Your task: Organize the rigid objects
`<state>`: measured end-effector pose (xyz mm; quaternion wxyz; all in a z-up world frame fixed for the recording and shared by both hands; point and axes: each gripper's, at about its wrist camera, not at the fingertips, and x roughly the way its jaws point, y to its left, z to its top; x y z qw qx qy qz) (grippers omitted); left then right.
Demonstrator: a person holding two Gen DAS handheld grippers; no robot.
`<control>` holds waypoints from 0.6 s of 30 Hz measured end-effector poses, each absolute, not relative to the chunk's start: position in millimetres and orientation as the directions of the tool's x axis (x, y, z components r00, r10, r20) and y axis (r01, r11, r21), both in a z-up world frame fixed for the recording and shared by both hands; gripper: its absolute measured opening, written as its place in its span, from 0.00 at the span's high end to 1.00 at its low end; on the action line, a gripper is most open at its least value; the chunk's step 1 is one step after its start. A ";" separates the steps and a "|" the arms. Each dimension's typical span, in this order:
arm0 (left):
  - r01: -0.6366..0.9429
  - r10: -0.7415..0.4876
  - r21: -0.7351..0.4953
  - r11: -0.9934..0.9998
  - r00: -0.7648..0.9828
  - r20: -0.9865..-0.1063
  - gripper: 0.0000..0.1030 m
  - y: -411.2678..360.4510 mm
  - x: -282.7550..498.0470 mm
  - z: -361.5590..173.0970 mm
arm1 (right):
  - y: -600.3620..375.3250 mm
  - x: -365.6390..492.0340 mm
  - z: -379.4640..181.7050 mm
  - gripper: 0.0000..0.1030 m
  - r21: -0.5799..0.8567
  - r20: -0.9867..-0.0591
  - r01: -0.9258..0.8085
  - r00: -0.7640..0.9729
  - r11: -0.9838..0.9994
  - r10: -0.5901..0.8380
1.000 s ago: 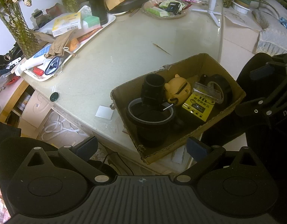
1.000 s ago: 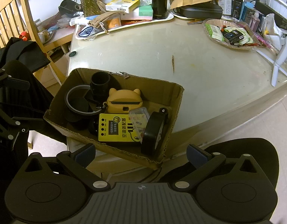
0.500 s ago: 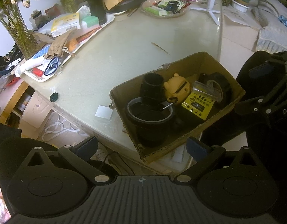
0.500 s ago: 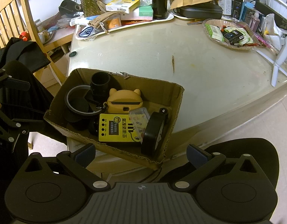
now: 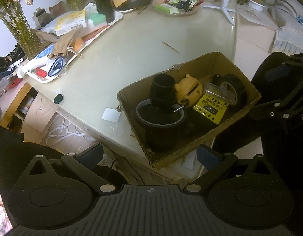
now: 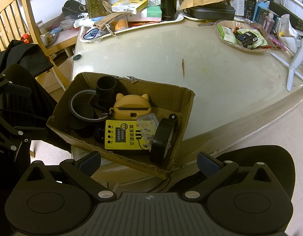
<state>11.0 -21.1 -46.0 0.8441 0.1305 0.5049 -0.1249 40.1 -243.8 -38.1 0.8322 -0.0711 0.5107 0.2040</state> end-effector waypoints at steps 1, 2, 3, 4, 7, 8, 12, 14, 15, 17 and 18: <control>0.343 -0.080 0.094 0.935 0.459 -0.885 0.00 -21.1 11.0 -46.0 | -243.8 40.2 -38.0 0.00 0.090 -0.879 -0.412 0.395 0.907 0.267; 0.343 -0.080 0.094 0.935 0.459 -0.885 0.00 -21.0 10.9 -46.0 | -243.7 40.1 -37.9 0.00 0.090 -0.879 -0.412 0.396 0.907 0.267; 0.342 -0.078 0.095 0.935 0.460 -0.885 0.00 -21.0 10.8 -46.0 | -243.8 40.2 -38.0 0.00 0.090 -0.879 -0.412 0.396 0.907 0.267; 0.342 -0.077 0.096 0.935 0.460 -0.885 0.00 -21.1 11.1 -46.1 | -243.7 40.3 -38.0 0.00 0.090 -0.879 -0.412 0.396 0.907 0.267; 0.340 -0.075 0.097 0.935 0.459 -0.885 0.00 -20.8 11.3 -46.5 | -243.8 40.1 -38.0 0.00 0.090 -0.879 -0.412 0.396 0.907 0.267; 0.339 -0.074 0.097 0.936 0.459 -0.886 0.00 -20.9 11.5 -46.6 | -243.7 40.1 -38.0 0.00 0.090 -0.879 -0.412 0.395 0.907 0.267; 0.339 -0.074 0.097 0.936 0.459 -0.885 0.00 -20.7 11.5 -46.5 | -243.7 40.1 -37.8 0.00 0.090 -0.879 -0.412 0.395 0.907 0.267; 0.339 -0.073 0.098 0.936 0.459 -0.886 0.00 -20.6 11.5 -46.7 | -243.8 39.8 -37.8 0.00 0.091 -0.879 -0.412 0.395 0.907 0.268; 0.339 -0.074 0.097 0.936 0.458 -0.886 0.00 -20.7 11.4 -46.7 | -243.7 40.2 -37.8 0.00 0.091 -0.879 -0.412 0.395 0.907 0.268; 0.339 -0.075 0.097 0.936 0.458 -0.886 0.00 -20.6 11.5 -46.5 | -243.7 39.9 -37.7 0.00 0.090 -0.878 -0.412 0.396 0.907 0.267; 0.339 -0.075 0.095 0.936 0.458 -0.886 0.00 -20.5 11.5 -46.5 | -243.7 40.0 -37.7 0.00 0.090 -0.878 -0.412 0.396 0.907 0.267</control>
